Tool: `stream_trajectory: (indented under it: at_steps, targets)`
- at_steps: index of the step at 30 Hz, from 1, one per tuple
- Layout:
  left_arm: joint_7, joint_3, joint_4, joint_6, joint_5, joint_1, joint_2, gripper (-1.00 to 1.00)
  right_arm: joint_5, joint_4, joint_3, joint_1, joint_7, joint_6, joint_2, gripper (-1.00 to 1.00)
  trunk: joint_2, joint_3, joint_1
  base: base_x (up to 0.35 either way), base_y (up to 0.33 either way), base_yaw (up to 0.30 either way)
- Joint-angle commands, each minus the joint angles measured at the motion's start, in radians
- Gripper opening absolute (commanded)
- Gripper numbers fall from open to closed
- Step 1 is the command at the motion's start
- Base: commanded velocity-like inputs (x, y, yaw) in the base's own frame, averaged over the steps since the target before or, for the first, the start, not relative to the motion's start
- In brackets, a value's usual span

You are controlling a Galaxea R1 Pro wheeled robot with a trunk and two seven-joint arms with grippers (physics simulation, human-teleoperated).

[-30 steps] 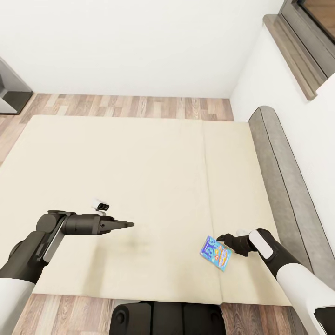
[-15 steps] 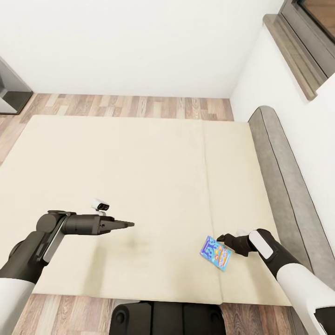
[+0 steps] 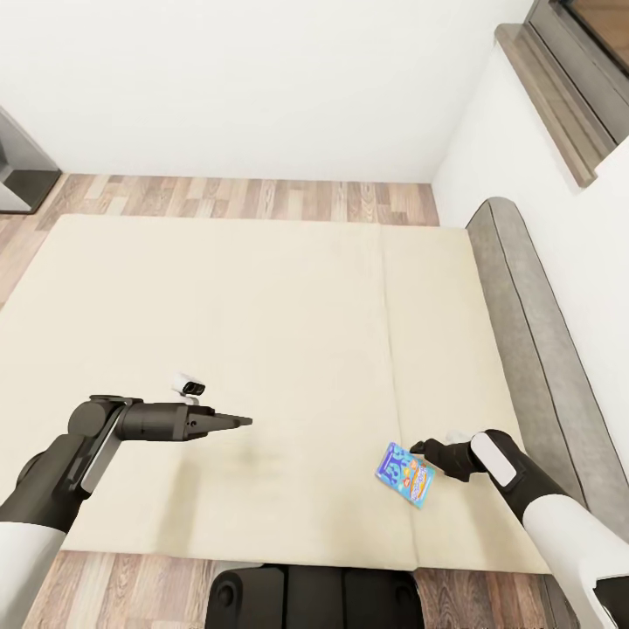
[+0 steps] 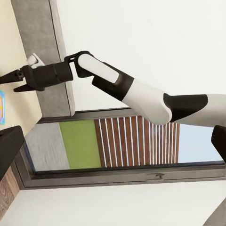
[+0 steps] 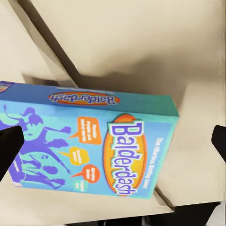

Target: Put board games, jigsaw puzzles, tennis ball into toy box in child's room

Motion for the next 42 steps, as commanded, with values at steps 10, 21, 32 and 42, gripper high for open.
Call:
stream_trajectory:
  at_steps: [10, 21, 32, 42]
  targets:
    - [-0.004, -0.002, 0.0, 0.011, 0.001, -0.001, 0.001, 1.0, -0.011, -0.002, 0.009, 0.0, -0.01, 0.002, -0.013, 1.0, -0.002, -0.016, 0.001, 0.0, 0.0, 0.0]
    - [-0.004, -0.002, 0.0, 0.011, 0.001, -0.001, 0.001, 1.0, -0.011, -0.002, 0.01, 0.0, -0.009, 0.0, -0.014, 1.0, -0.002, -0.034, 0.001, 0.0, 0.0, 0.0]
    - [-0.004, -0.002, 0.0, 0.011, 0.0, -0.001, 0.001, 1.0, -0.012, -0.003, 0.011, 0.0, -0.008, 0.001, -0.014, 1.0, -0.002, -0.052, 0.001, 0.0, 0.0, 0.0]
    - [-0.004, -0.003, 0.0, 0.011, -0.001, -0.001, 0.001, 1.0, -0.012, -0.003, 0.012, 0.0, -0.001, 0.002, -0.014, 1.0, -0.002, -0.068, 0.001, 0.0, 0.0, 0.0]
